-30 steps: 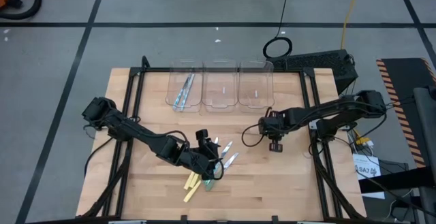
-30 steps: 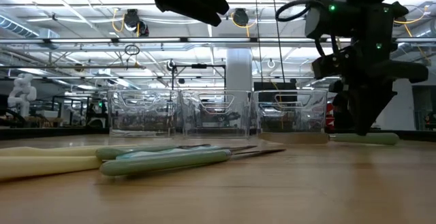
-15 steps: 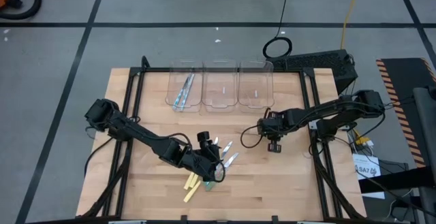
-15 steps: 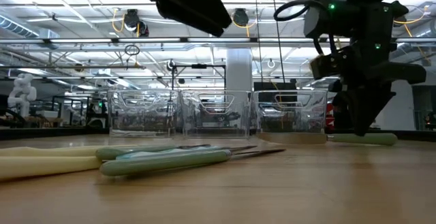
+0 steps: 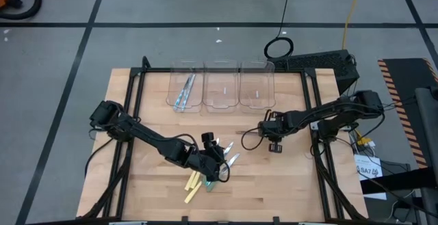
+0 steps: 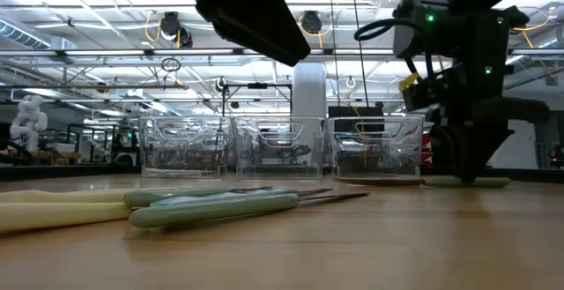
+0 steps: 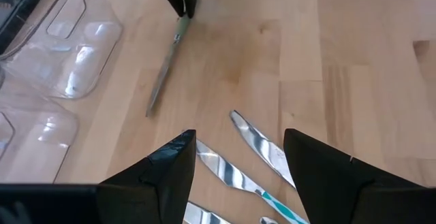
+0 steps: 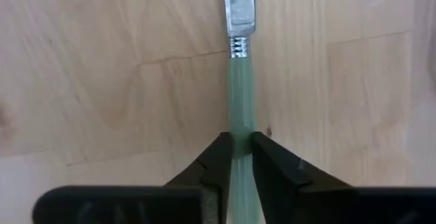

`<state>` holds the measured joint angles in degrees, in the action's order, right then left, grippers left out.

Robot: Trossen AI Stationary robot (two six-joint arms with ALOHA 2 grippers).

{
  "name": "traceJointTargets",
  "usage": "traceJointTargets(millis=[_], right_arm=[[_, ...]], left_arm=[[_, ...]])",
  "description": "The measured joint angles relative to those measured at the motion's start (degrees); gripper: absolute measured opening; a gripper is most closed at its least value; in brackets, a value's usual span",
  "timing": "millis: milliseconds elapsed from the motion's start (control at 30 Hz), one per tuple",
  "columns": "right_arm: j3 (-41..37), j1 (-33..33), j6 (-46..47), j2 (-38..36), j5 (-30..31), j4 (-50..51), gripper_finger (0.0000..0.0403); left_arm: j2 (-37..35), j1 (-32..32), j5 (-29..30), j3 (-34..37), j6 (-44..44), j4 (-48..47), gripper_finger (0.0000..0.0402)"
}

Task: Sort silverware by color (type)
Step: Put the green knife into the right transparent bin

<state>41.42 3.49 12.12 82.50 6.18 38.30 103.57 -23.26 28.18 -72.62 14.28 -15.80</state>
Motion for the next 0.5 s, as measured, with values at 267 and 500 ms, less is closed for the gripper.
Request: traceJointTargets(millis=[267,500], right_arm=[[0.3,0.0,-1.1,3.5,0.4,-0.1,0.0010],[0.2,-0.1,-1.1,2.0,-1.3,0.1,0.0000]], left_arm=[[0.0,0.1,0.0,0.0,0.1,0.0,0.0230],[0.0,0.0,-0.1,0.0,-2.1,0.2,0.0230]])
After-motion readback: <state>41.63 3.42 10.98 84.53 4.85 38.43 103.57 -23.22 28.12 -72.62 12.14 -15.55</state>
